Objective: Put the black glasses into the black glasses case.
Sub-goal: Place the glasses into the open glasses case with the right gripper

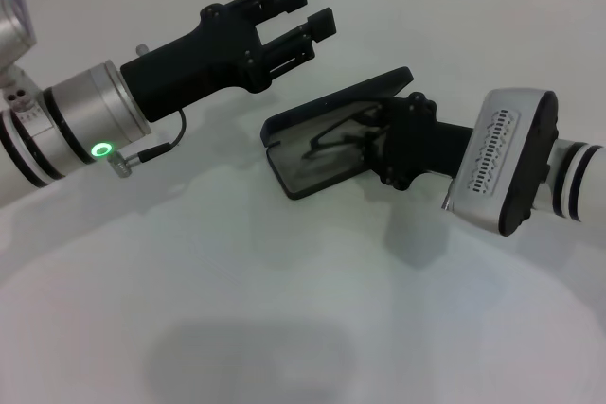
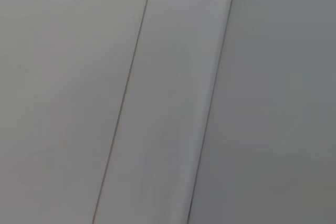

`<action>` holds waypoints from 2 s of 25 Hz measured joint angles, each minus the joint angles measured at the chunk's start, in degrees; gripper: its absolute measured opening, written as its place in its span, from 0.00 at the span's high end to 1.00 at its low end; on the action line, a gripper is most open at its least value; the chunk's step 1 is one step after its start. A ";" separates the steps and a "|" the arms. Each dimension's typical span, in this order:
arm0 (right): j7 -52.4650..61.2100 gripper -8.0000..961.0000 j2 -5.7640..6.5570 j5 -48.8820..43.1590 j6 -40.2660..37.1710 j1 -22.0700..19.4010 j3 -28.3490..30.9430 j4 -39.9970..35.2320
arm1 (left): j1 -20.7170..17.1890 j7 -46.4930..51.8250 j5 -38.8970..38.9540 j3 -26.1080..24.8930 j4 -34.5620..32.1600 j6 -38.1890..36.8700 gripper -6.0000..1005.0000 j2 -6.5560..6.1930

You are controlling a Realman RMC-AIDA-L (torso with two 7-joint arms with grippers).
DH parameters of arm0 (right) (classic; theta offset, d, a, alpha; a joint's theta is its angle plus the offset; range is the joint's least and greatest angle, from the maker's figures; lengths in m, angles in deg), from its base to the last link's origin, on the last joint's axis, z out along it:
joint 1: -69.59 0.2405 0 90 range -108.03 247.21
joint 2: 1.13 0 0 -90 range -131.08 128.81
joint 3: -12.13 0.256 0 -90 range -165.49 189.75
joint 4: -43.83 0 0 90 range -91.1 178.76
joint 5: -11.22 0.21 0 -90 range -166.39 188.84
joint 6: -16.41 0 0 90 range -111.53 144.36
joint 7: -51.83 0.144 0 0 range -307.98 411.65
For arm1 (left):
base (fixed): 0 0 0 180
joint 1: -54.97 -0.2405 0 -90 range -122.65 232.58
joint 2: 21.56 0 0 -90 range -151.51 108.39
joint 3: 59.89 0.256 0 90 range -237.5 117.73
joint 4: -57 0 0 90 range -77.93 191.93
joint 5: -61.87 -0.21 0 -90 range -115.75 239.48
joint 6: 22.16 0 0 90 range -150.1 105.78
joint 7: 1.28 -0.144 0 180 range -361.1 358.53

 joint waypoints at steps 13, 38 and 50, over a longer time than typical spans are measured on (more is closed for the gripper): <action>-0.03 0.76 0.00 -0.11 0.06 -2.10 -0.89 -0.24 | 0.06 0.34 0.00 0.00 -0.06 1.94 0.41 0.02; 1.10 0.46 0.47 2.30 -2.36 -4.07 0.83 -0.34 | 0.56 0.27 0.45 0.00 1.04 2.02 0.41 -0.09; 6.87 0.43 0.30 5.48 0.39 -2.82 1.21 -0.68 | 0.92 0.33 0.44 0.00 1.08 3.05 0.41 -0.08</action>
